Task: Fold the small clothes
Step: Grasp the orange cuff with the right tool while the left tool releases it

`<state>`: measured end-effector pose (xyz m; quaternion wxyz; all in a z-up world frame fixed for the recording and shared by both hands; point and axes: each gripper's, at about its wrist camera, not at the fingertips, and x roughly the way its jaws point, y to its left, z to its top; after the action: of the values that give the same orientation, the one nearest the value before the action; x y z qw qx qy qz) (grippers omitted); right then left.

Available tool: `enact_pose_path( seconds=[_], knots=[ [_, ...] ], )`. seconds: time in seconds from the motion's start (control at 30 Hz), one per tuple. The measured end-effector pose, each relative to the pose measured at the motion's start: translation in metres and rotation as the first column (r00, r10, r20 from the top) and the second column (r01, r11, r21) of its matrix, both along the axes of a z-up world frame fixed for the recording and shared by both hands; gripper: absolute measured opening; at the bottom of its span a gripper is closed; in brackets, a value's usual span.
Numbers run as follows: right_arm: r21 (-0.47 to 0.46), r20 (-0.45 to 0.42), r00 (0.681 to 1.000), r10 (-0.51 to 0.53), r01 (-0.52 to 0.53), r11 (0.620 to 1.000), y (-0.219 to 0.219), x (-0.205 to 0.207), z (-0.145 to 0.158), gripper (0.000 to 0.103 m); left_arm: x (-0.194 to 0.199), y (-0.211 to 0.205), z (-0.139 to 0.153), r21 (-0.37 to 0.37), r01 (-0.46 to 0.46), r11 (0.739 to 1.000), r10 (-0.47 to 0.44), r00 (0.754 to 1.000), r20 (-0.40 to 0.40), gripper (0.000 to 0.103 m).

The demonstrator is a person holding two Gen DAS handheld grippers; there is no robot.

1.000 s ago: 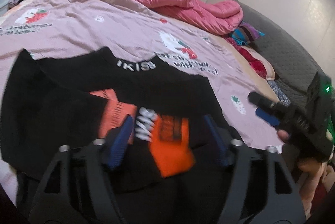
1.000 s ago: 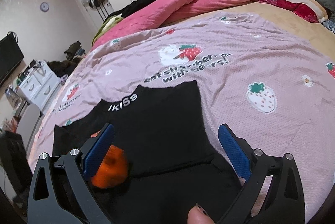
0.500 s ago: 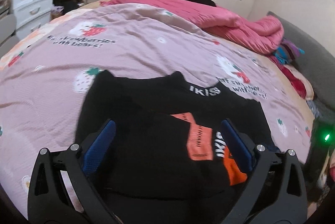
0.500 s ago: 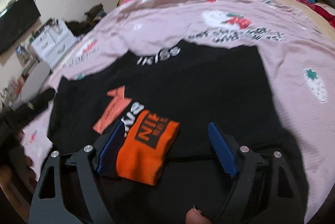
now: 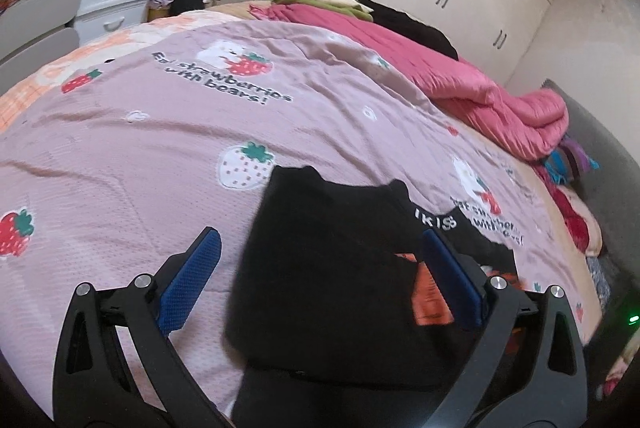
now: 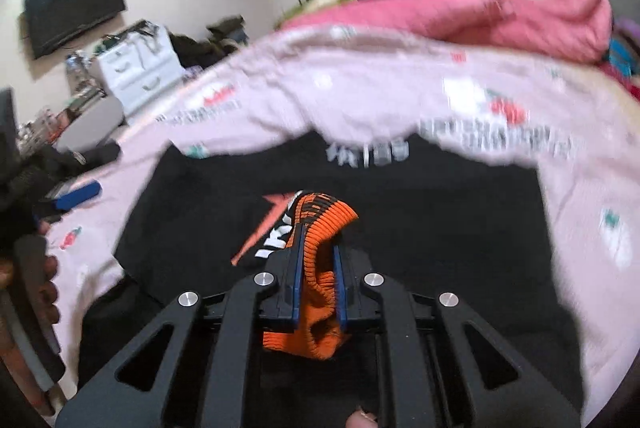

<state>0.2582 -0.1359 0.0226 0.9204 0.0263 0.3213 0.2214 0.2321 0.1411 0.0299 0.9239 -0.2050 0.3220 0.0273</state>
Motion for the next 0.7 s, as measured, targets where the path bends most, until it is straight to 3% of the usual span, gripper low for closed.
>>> enact_pose_path(
  seconds=[0.13,0.27,0.7],
  knots=[
    [-0.023,0.092,0.995,-0.027,0.029,0.999,-0.017,0.000,0.025,0.011,-0.001,0.008,0.001,-0.005,-0.018,1.000,0.018,1.000,0.005,0.094],
    [-0.069,0.143,0.982,-0.125,0.136,0.988,-0.041,0.007,0.028,0.011,0.001,0.006,-0.001,-0.003,-0.017,1.000,0.017,1.000,-0.003,0.094],
    [-0.065,0.063,0.980,-0.189,0.193,0.979,-0.060,0.018,0.003,0.011,0.020,-0.047,-0.020,0.105,0.098,0.990,-0.092,0.994,-0.063,0.094]
  ],
)
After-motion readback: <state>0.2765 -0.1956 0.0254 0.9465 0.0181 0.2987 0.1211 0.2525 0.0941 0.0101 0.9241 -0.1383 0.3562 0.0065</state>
